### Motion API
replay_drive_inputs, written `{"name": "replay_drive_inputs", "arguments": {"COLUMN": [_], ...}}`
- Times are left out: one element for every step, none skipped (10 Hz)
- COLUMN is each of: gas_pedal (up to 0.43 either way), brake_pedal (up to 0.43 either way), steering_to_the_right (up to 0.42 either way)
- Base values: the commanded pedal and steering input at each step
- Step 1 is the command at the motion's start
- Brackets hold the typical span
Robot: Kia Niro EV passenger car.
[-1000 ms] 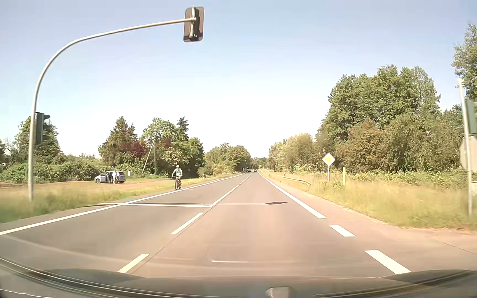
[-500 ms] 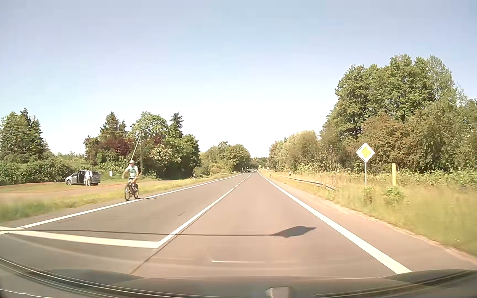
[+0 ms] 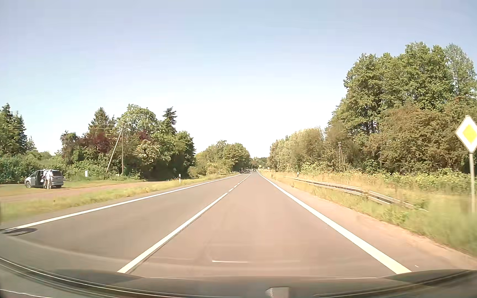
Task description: Follow the waypoints while adhering to traffic rules and regulations
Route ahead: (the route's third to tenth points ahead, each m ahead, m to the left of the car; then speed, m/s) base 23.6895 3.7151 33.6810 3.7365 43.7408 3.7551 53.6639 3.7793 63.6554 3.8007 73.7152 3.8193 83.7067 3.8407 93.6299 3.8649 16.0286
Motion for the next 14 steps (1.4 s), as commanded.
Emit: {"name": "replay_drive_inputs", "arguments": {"gas_pedal": [0.331,0.331,0.331,0.331,0.331,0.331,0.331,0.331,0.331,0.331,0.331,0.331,0.331,0.331], "brake_pedal": [0.030,0.030,0.030,0.030,0.030,0.030,0.030,0.030,0.030,0.030,0.030,0.030,0.030,0.030], "steering_to_the_right": [-0.001,-0.001,-0.001,-0.001,-0.001,-0.001,-0.001,-0.001,-0.001,-0.001,-0.002,-0.002,-0.002,-0.001]}}
